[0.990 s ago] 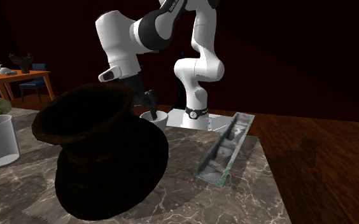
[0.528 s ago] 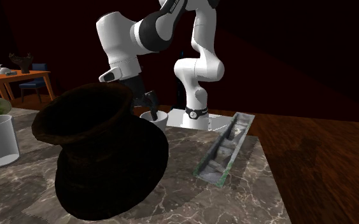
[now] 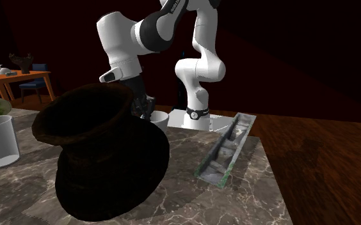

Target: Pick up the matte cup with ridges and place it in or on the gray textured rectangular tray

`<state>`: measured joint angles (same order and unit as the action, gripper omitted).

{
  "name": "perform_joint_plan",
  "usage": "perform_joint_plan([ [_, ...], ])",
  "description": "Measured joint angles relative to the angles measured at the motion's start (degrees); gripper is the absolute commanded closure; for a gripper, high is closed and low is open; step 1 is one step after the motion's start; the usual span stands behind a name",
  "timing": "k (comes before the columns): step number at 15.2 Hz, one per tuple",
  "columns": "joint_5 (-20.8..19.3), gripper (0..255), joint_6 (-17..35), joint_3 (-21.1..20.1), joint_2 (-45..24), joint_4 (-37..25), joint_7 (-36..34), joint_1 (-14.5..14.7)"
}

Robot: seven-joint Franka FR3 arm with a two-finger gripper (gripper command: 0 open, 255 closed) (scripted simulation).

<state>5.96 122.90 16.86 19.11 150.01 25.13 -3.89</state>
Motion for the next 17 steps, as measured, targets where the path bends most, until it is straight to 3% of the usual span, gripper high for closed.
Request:
perform_joint_plan([
  [4,-0.28,255,-1.06,-0.07,0.69,-0.34,-0.23,-0.15],
  [17,-1.57,255,-11.95,-1.35,6.13,-6.13,-3.07,-0.62],
])
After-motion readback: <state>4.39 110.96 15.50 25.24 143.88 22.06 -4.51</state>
